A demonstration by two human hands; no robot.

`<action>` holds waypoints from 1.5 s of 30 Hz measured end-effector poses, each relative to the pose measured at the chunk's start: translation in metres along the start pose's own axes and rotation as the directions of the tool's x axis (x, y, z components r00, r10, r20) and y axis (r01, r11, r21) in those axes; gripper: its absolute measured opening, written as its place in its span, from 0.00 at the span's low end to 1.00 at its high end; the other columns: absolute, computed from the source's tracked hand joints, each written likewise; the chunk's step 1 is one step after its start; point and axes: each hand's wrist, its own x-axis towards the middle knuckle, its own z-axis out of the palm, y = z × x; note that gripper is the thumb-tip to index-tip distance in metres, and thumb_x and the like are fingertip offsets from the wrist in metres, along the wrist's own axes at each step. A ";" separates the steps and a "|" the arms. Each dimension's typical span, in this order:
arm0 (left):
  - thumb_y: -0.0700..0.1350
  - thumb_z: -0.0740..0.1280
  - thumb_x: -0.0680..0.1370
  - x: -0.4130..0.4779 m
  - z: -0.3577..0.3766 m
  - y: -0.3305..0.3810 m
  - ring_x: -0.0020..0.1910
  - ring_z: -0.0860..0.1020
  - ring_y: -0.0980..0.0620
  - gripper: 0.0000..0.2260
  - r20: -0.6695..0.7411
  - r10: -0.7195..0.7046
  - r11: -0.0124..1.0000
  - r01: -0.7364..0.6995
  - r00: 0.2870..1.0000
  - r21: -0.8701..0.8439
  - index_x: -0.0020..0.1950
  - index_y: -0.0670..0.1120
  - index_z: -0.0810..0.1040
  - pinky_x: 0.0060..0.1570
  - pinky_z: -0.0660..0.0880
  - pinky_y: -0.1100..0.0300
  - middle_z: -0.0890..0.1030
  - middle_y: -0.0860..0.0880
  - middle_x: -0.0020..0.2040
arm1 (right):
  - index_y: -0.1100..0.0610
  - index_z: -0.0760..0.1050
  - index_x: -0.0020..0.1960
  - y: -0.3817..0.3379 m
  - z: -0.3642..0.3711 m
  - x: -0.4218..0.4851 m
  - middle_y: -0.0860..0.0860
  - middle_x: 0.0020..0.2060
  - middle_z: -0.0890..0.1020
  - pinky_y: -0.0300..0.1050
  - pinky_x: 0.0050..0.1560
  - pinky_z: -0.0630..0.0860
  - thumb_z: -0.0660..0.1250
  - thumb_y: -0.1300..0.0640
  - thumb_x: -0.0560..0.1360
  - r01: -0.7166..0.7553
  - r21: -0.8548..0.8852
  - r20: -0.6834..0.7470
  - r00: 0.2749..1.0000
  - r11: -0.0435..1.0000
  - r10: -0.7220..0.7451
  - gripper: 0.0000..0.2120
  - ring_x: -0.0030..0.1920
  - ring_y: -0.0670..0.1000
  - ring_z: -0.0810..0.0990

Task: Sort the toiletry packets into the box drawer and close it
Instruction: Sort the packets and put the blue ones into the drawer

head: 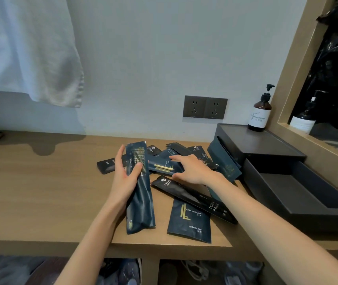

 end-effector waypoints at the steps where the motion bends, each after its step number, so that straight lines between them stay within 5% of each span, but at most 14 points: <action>1: 0.45 0.66 0.79 -0.001 0.001 0.000 0.67 0.72 0.45 0.31 0.018 -0.009 1.000 0.009 1.000 -0.007 0.74 0.65 0.54 0.66 0.69 0.46 0.61 0.59 0.72 | 0.47 0.59 0.76 0.002 0.003 0.005 0.52 0.71 0.71 0.61 0.68 0.61 0.68 0.46 0.75 -0.015 -0.006 0.018 1.000 1.000 0.015 0.32 0.72 0.60 0.61; 4: 0.42 0.68 0.77 -0.001 0.003 0.001 0.65 0.70 0.52 0.35 0.055 -0.007 1.000 0.006 0.998 0.029 0.76 0.60 0.52 0.63 0.70 0.57 0.60 0.60 0.68 | 0.45 0.62 0.74 0.005 0.007 0.013 0.53 0.69 0.72 0.63 0.68 0.58 0.69 0.42 0.73 -0.059 0.007 -0.010 0.998 0.998 0.059 0.33 0.71 0.61 0.61; 6: 0.39 0.70 0.75 -0.001 0.005 0.003 0.59 0.71 0.59 0.40 0.062 -0.005 0.998 0.000 0.998 0.069 0.78 0.55 0.50 0.51 0.71 0.72 0.61 0.59 0.65 | 0.46 0.64 0.73 0.008 0.008 0.015 0.53 0.68 0.71 0.62 0.67 0.61 0.70 0.41 0.71 -0.066 0.021 -0.043 0.997 0.998 0.067 0.33 0.70 0.60 0.65; 8: 0.38 0.73 0.73 -0.001 0.005 0.002 0.56 0.72 0.63 0.42 0.078 0.015 0.996 -0.021 0.997 0.086 0.78 0.55 0.51 0.44 0.71 0.76 0.62 0.60 0.65 | 0.49 0.64 0.72 0.009 0.007 0.012 0.53 0.69 0.71 0.57 0.67 0.66 0.73 0.43 0.70 -0.049 0.082 -0.071 0.996 0.995 0.055 0.35 0.69 0.57 0.68; 10: 0.40 0.75 0.71 -0.003 0.005 0.004 0.59 0.71 0.65 0.40 0.102 0.066 0.988 -0.079 0.993 0.133 0.76 0.58 0.56 0.48 0.70 0.75 0.64 0.62 0.66 | 0.51 0.65 0.71 0.011 0.004 0.007 0.51 0.68 0.72 0.53 0.66 0.70 0.74 0.44 0.69 -0.033 0.100 -0.096 0.994 0.994 0.043 0.36 0.68 0.54 0.70; 13: 0.41 0.72 0.74 -0.003 0.005 0.007 0.55 0.70 0.79 0.24 0.168 0.106 0.969 -0.140 0.980 0.206 0.66 0.59 0.72 0.61 0.69 0.66 0.72 0.70 0.59 | 0.52 0.66 0.70 0.013 -0.004 -0.003 0.50 0.66 0.74 0.52 0.62 0.72 0.74 0.45 0.68 -0.050 0.112 -0.176 0.982 0.992 0.070 0.34 0.65 0.53 0.73; 17: 0.43 0.69 0.76 -0.002 0.010 0.007 0.59 0.80 0.56 0.15 0.108 0.004 0.990 -0.018 0.994 0.136 0.55 0.63 0.81 0.65 0.72 0.48 0.79 0.67 0.54 | 0.53 0.69 0.68 0.007 -0.027 -0.031 0.46 0.60 0.76 0.42 0.51 0.72 0.73 0.47 0.70 0.004 0.371 -0.363 0.921 0.929 0.140 0.30 0.55 0.46 0.75; 21: 0.52 0.64 0.79 -0.009 0.038 0.020 0.43 0.84 0.59 0.14 0.081 -0.103 0.994 0.105 0.991 -0.027 0.64 0.51 0.79 0.54 0.78 0.52 0.83 0.53 0.55 | 0.50 0.68 0.67 -0.004 -0.039 -0.062 0.44 0.57 0.75 0.40 0.51 0.71 0.73 0.46 0.70 0.081 0.462 -0.420 0.897 0.883 0.137 0.28 0.55 0.44 0.75; 24: 0.63 0.63 0.75 -0.011 0.054 0.029 0.47 0.85 0.48 0.22 0.160 -0.211 0.960 0.235 0.964 -0.152 0.62 0.51 0.80 0.48 0.81 0.51 0.85 0.44 0.51 | 0.48 0.68 0.66 -0.008 -0.034 -0.079 0.44 0.58 0.76 0.43 0.55 0.75 0.74 0.44 0.68 0.108 0.451 -0.401 0.911 0.886 0.094 0.29 0.56 0.45 0.77; 30: 0.53 0.70 0.74 -0.009 0.062 0.035 0.41 0.83 0.48 0.15 0.088 -0.268 0.932 0.281 0.959 -0.228 0.50 0.41 0.82 0.40 0.77 0.57 0.86 0.45 0.42 | 0.48 0.67 0.69 -0.014 -0.016 -0.091 0.45 0.62 0.73 0.43 0.63 0.70 0.74 0.43 0.68 0.161 0.348 -0.344 0.938 0.923 -0.033 0.33 0.63 0.45 0.71; 35: 0.49 0.71 0.74 0.006 0.032 0.038 0.40 0.81 0.46 0.11 0.040 -0.310 0.925 0.310 0.950 -0.221 0.49 0.41 0.81 0.45 0.77 0.53 0.84 0.44 0.42 | 0.48 0.69 0.69 -0.020 -0.021 -0.082 0.44 0.63 0.73 0.46 0.60 0.74 0.62 0.44 0.77 0.167 0.429 -0.282 0.958 0.888 -0.044 0.22 0.56 0.44 0.75; 39: 0.51 0.70 0.75 0.013 0.002 0.038 0.36 0.78 0.49 0.09 -0.006 -0.344 0.937 0.342 0.939 -0.071 0.43 0.44 0.80 0.37 0.74 0.57 0.82 0.47 0.37 | 0.47 0.71 0.67 -0.006 -0.018 -0.047 0.45 0.66 0.71 0.50 0.64 0.70 0.60 0.56 0.79 0.110 0.237 -0.291 0.956 0.965 -0.038 0.17 0.62 0.48 0.72; 45: 0.48 0.65 0.77 0.021 -0.018 0.034 0.30 0.74 0.50 0.09 -0.032 -0.364 0.929 0.365 0.931 0.058 0.40 0.44 0.74 0.33 0.68 0.57 0.78 0.51 0.25 | 0.46 0.64 0.73 -0.011 -0.002 0.015 0.48 0.74 0.64 0.58 0.68 0.67 0.59 0.62 0.78 0.179 -0.013 -0.041 0.983 0.984 -0.179 0.25 0.72 0.58 0.62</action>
